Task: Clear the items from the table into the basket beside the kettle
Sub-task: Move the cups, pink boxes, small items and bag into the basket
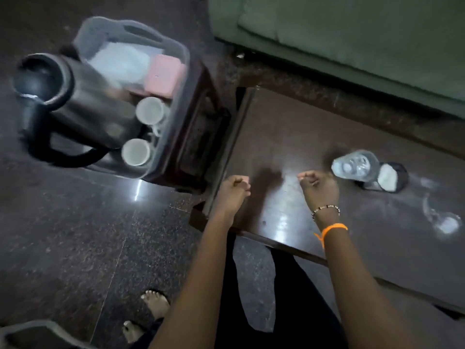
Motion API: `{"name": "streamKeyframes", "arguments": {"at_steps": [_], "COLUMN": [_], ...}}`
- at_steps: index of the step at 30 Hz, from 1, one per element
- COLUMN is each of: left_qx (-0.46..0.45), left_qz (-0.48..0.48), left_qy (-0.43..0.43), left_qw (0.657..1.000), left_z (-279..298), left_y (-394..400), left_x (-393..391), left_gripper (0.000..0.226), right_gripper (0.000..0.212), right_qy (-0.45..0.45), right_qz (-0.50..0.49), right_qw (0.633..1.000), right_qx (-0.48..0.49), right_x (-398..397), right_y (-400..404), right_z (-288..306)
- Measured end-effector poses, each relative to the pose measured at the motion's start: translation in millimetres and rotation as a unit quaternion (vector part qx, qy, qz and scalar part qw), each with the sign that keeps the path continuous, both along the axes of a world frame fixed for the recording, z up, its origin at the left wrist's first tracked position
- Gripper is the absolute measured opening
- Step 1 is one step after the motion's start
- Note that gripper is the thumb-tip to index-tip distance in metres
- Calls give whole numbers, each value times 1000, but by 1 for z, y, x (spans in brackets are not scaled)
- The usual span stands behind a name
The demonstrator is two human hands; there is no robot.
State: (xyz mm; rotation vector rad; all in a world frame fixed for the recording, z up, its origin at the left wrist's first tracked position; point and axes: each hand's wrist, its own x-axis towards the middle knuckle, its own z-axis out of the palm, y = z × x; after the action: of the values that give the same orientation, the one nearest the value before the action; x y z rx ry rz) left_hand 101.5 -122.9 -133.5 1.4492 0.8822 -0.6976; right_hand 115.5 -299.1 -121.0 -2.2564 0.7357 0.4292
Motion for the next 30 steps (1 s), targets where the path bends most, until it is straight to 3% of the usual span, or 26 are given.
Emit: {"name": "streamKeyframes", "arguments": {"at_steps": [5, 11, 13, 16, 19, 26, 30], "left_qx": [-24, -15, 1, 32, 77, 91, 96], "left_qz": [-117, -166, -181, -220, -264, -303, -286], "left_qy": [20, 7, -7, -24, -37, -65, -73], "left_qw": [993, 986, 983, 975, 961, 946, 951], "left_z": [8, 10, 6, 1, -2, -8, 0], "left_y": [-95, -197, -223, -250, -267, -279, -276], "left_x": [-10, -1, 5, 16, 25, 37, 37], "left_gripper": [27, 21, 29, 52, 61, 55, 49], "right_gripper": [15, 20, 26, 40, 53, 48, 51], "right_qy": [39, 14, 26, 40, 42, 34, 51], "right_qz": [-111, -196, -212, -266, -302, -229, -276], "right_qw": [993, 980, 975, 952, 925, 943, 923], "right_qx": [32, 39, 53, 148, 225, 238, 262], "right_x": [-51, -61, -53, -35, -19, -8, -12], "right_y": [-122, -227, -249, -263, -268, -271, -275], "right_z": [-9, -27, -40, -52, -60, -63, -51]}}
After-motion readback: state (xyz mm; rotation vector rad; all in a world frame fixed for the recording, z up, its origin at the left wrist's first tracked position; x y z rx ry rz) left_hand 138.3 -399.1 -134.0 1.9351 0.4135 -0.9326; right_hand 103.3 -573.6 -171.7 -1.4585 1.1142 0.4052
